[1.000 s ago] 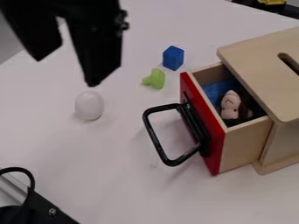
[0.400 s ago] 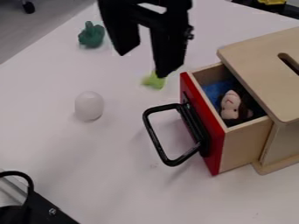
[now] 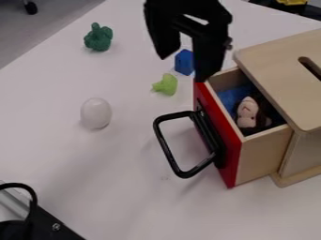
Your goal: Take the object out of the drawer and place it on the middle left of the table.
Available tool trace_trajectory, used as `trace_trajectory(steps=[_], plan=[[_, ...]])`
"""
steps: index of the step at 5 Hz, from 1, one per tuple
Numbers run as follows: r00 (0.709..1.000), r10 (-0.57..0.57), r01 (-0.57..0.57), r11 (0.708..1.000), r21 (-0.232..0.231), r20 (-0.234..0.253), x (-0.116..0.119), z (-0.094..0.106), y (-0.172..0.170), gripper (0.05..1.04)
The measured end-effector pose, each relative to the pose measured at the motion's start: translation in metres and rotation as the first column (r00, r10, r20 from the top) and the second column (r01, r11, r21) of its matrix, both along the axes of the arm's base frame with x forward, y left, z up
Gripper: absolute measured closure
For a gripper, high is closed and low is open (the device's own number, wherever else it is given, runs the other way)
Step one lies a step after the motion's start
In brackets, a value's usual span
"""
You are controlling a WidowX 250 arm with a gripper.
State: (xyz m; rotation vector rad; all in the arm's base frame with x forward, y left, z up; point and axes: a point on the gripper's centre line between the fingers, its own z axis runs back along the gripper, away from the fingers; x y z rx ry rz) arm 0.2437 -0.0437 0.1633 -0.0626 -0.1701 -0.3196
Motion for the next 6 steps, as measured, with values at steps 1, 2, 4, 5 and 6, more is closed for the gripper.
trace_trajectory(steps=[1, 2, 4, 5, 6], plan=[[0.998, -0.063, 0.063, 0.998, -0.017, 0.022, 0.016, -0.017, -0.011, 0.087], [0.993, -0.113, 0.114, 0.993, -0.022, 0.029, 0.024, -0.035, -0.018, 0.087], [0.985, -0.169, 0.17, 0.984, -0.055, 0.036, 0.044, -0.062, -0.039, 0.087], [0.983, -0.178, 0.18, 0.982, -0.051, 0.035, 0.052, -0.075, -0.044, 0.087], [0.981, -0.195, 0.196, 0.979, -0.048, 0.027, 0.055, -0.084, -0.05, 0.12]])
